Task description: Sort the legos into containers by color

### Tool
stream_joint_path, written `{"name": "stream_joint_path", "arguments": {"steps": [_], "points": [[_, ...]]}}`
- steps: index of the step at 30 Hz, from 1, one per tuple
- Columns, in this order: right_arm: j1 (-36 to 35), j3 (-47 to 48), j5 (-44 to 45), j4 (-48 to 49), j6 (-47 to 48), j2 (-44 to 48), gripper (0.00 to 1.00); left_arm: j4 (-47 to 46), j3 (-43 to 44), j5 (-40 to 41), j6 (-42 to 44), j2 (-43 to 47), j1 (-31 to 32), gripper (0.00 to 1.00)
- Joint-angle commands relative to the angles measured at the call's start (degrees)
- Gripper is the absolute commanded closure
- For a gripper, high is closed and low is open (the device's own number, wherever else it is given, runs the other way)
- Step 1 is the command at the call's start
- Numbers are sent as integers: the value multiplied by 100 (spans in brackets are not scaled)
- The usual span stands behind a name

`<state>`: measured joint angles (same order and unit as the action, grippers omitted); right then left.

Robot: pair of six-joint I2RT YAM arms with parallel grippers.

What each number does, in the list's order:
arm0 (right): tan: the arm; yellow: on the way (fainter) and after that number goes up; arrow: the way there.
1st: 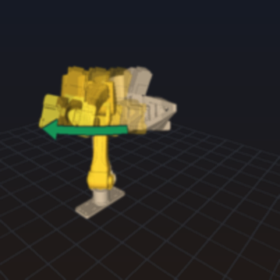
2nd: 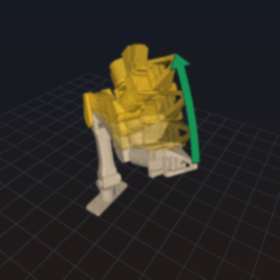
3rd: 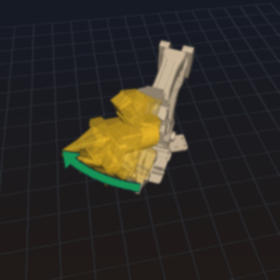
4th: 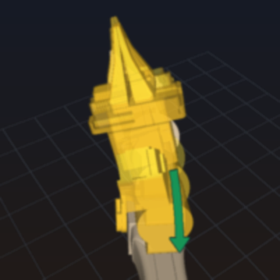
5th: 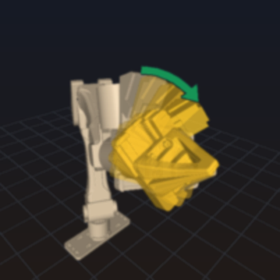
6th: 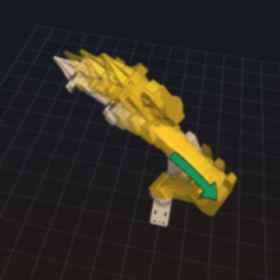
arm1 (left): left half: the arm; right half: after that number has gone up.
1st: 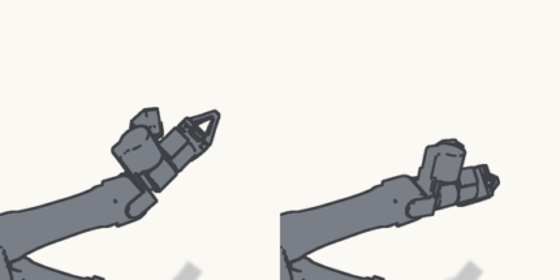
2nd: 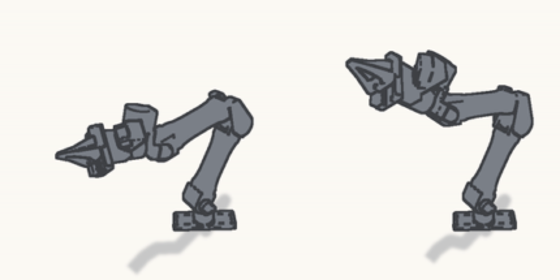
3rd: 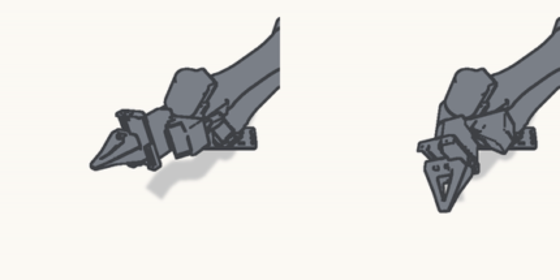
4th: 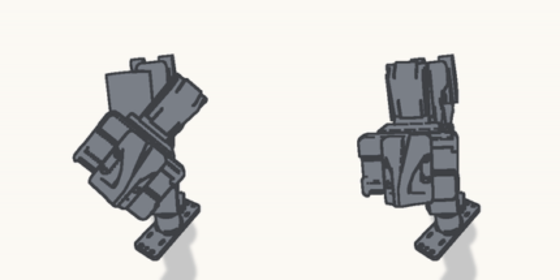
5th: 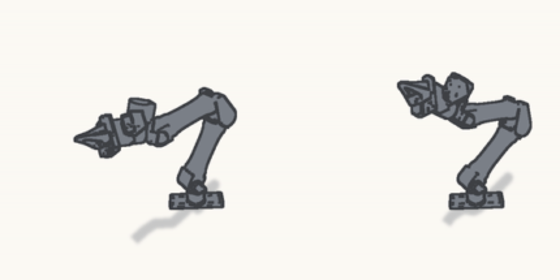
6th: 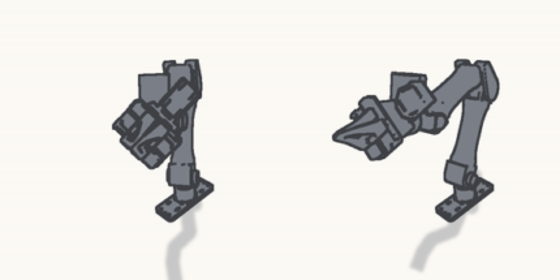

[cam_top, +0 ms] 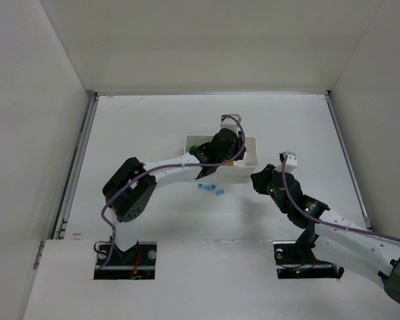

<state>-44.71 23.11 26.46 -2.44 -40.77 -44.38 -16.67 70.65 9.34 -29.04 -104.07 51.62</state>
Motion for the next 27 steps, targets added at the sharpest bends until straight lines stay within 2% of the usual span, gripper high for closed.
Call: {"name": "stream_joint_path", "arguments": {"steps": [1, 4, 7, 10, 15, 18, 21, 27], "points": [[-86, 0, 26, -20, -27, 61, 78, 14, 510, -187, 109, -227, -24, 78], [-288, 44, -114, 41, 43, -9, 74, 23, 625, -179, 118, -315, -33, 63], [-533, 158, -246, 164, 148, -280, 70, -12, 485, -152, 161, -88, -86, 56], [-815, 342, -334, 401, 228, -807, 68, -38, 73, -73, 179, 351, -200, 57], [-1360, 825, -352, 928, 272, -2177, 70, -144, -1244, 137, 118, 1449, -393, 62], [-1474, 1159, -361, 1096, 281, -2916, 71, -109, -2105, 374, 65, 2196, -446, 64], [-1510, 1476, -343, 1175, 324, -3479, 67, 5, -2844, 586, -14, 2917, -473, 65], [-1527, 1994, -422, 1123, 333, -4288, 61, 357, -3786, 753, -304, 3788, -560, 66]]}}
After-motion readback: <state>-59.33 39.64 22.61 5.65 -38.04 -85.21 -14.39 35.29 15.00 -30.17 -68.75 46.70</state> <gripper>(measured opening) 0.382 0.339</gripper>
